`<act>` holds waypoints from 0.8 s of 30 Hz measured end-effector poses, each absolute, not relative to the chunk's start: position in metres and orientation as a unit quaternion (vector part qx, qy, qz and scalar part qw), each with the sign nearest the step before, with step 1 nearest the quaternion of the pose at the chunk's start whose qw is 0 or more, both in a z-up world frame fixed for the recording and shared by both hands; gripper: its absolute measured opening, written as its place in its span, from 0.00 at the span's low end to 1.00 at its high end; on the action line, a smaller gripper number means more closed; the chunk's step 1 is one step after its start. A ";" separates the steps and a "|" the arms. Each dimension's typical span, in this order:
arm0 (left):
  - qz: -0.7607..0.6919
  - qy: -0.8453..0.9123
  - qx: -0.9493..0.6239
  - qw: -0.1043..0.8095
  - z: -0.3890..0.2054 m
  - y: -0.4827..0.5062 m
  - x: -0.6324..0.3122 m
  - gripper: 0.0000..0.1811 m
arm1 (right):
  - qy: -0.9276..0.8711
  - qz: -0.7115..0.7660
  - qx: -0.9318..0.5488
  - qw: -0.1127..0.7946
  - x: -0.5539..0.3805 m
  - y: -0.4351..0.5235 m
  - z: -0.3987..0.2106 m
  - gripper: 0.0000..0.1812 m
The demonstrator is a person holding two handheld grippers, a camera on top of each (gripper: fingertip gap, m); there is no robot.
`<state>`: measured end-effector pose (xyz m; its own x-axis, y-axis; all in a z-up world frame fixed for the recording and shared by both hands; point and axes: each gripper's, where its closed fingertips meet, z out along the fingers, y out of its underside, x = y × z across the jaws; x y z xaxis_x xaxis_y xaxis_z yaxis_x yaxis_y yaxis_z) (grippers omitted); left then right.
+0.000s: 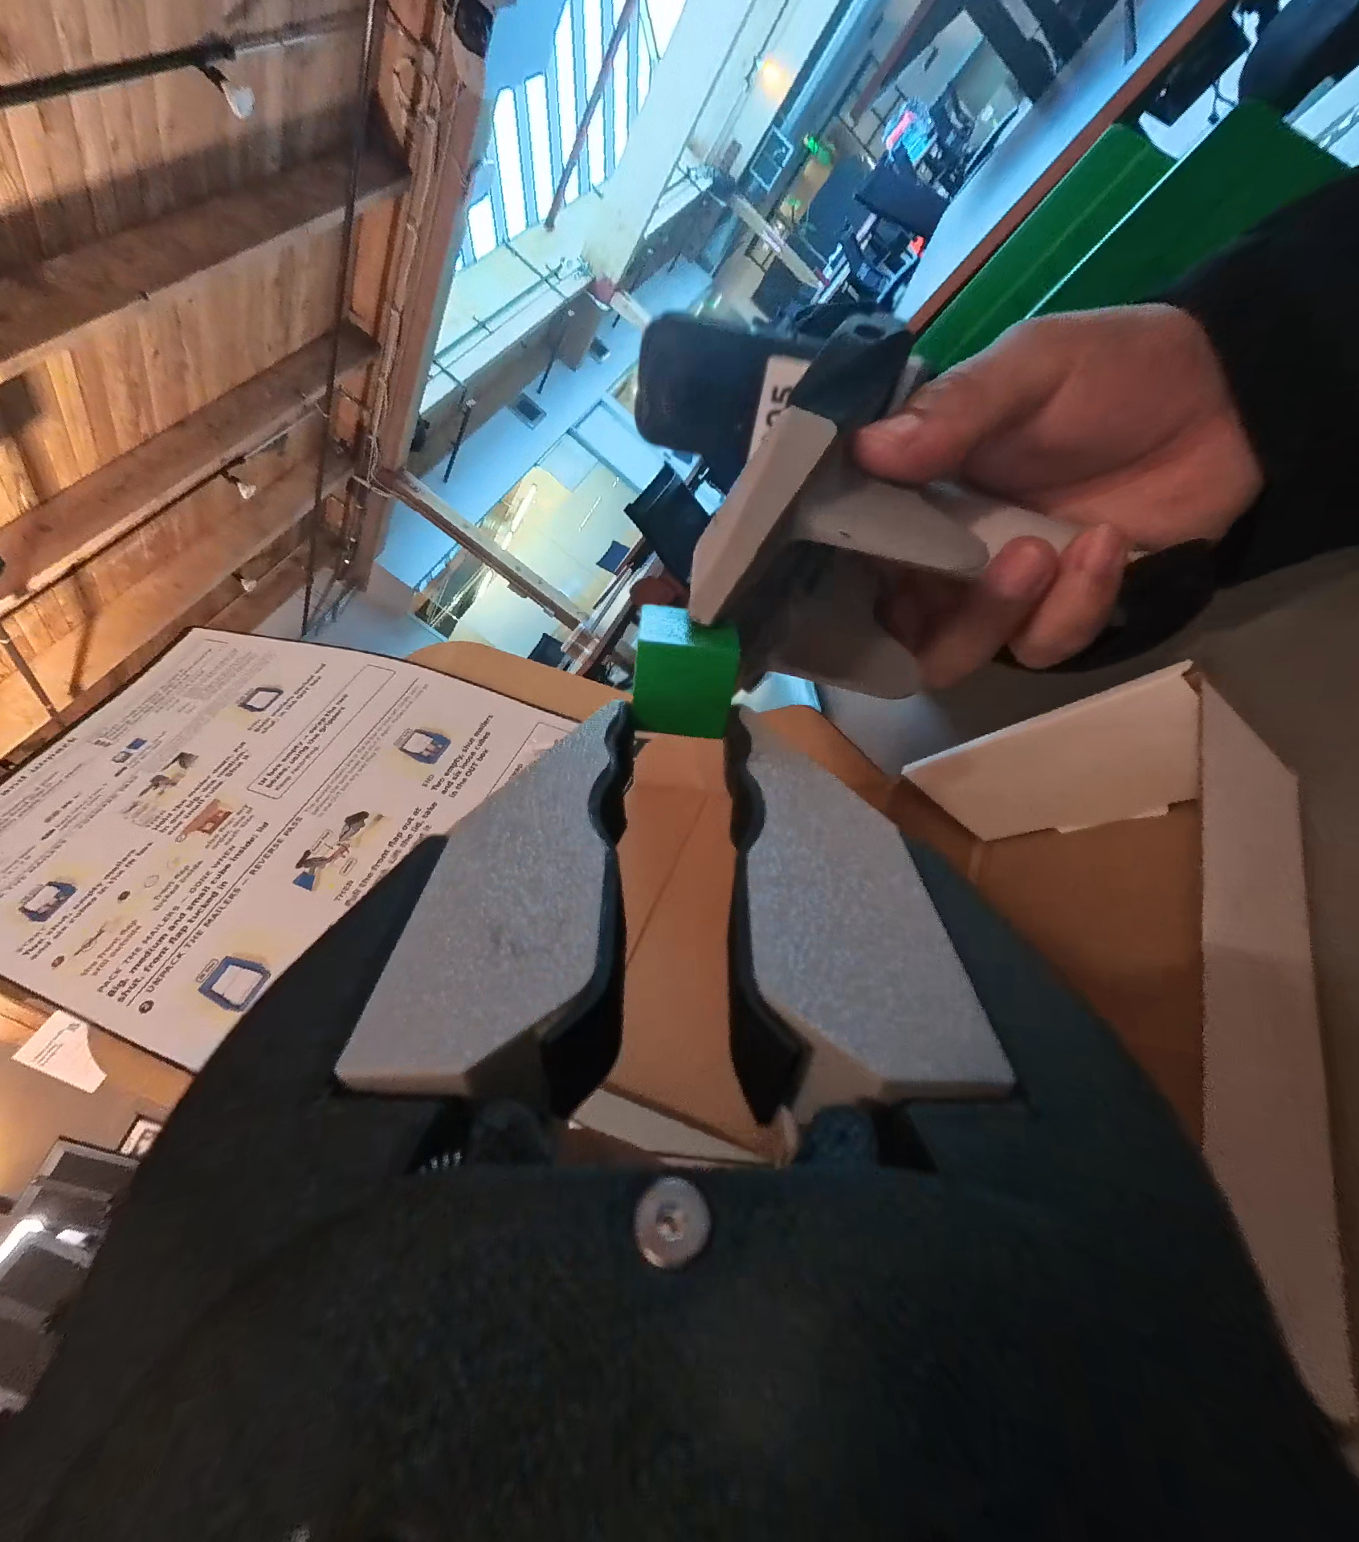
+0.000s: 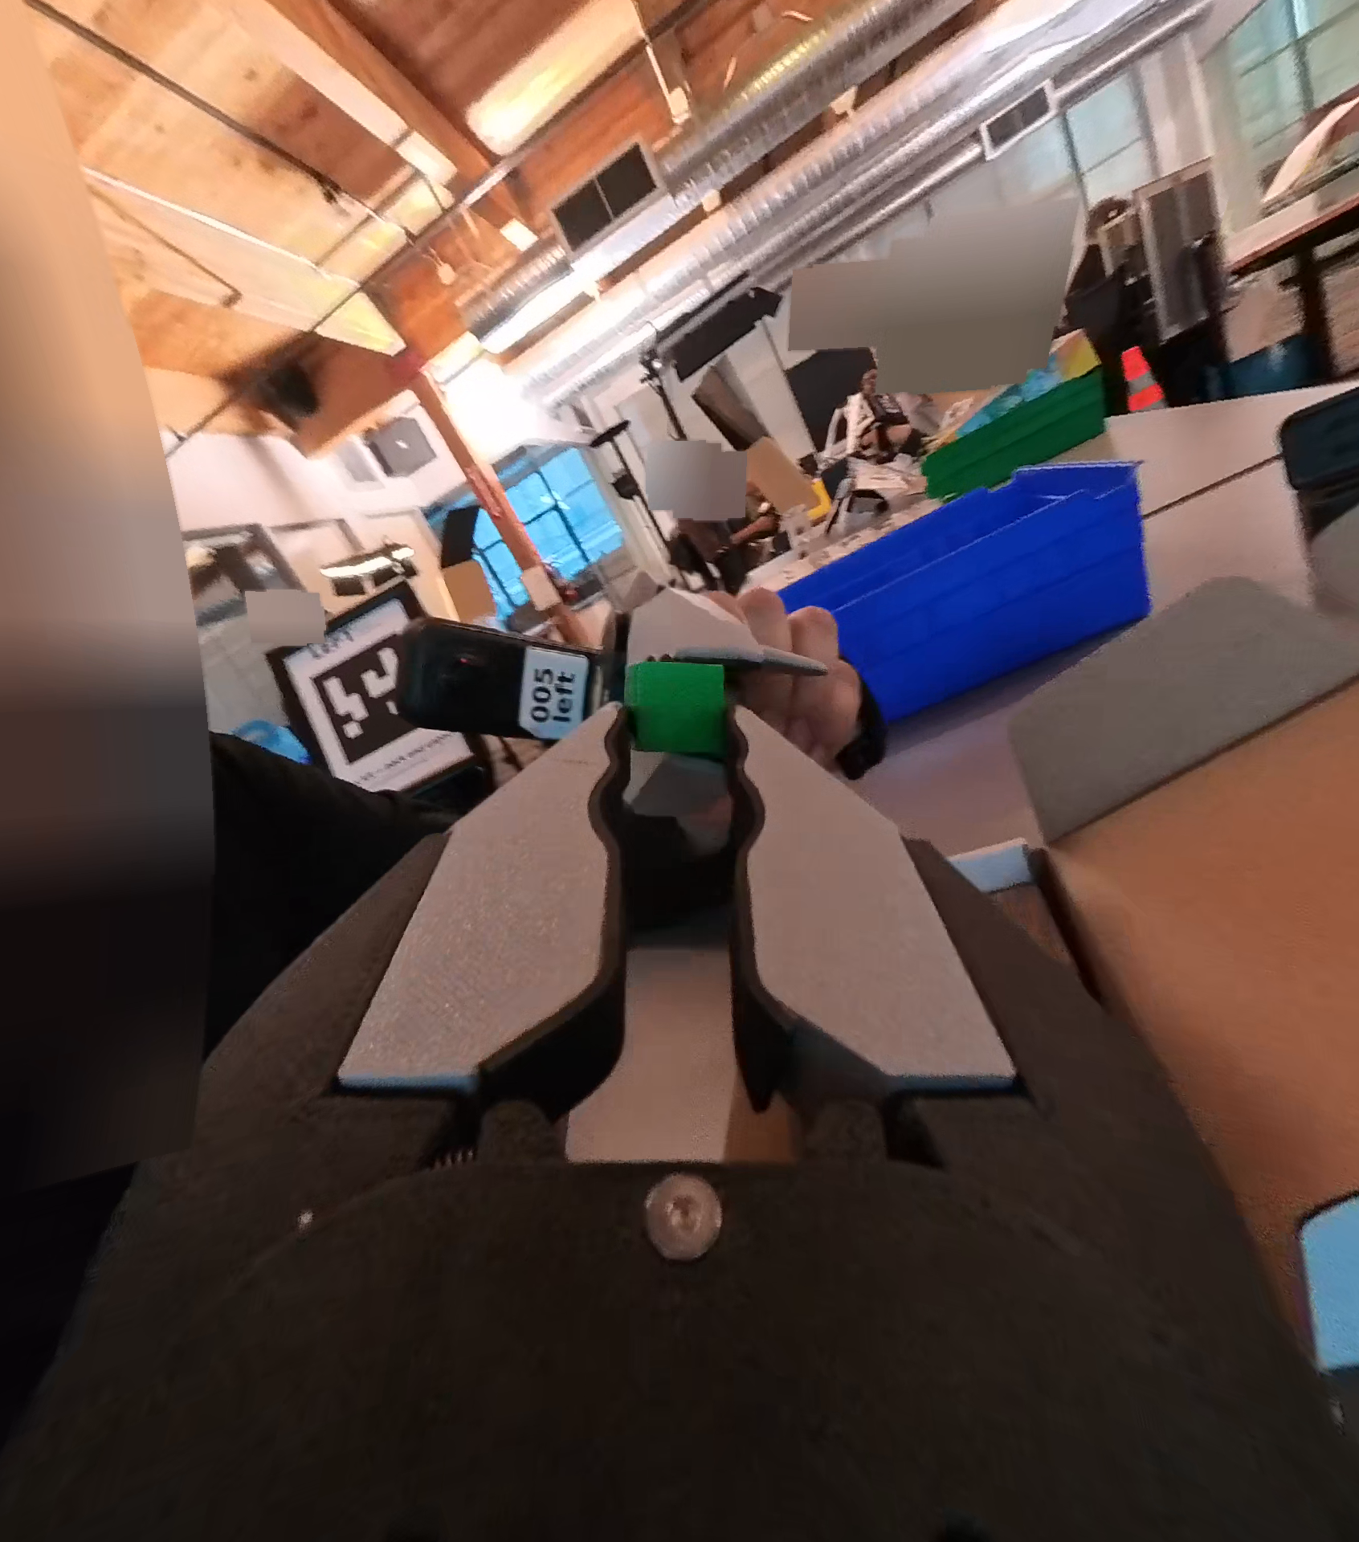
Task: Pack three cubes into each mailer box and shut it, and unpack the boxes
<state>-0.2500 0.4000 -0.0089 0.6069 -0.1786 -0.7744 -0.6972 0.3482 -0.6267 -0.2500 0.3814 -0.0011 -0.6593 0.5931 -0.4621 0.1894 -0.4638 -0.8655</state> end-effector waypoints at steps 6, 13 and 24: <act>0.168 0.402 -0.538 0.722 -0.011 0.400 -0.244 0.11 | -0.494 0.773 -0.387 0.092 -0.249 0.375 -0.001 0.10; 0.139 0.356 -0.618 0.686 -0.023 0.409 -0.264 0.08 | -0.582 0.591 -0.469 0.302 -0.263 0.410 -0.028 0.11; 0.055 0.087 -0.687 0.720 -0.008 0.419 -0.358 0.05 | -0.747 0.244 -0.517 0.339 -0.265 0.424 -0.114 0.11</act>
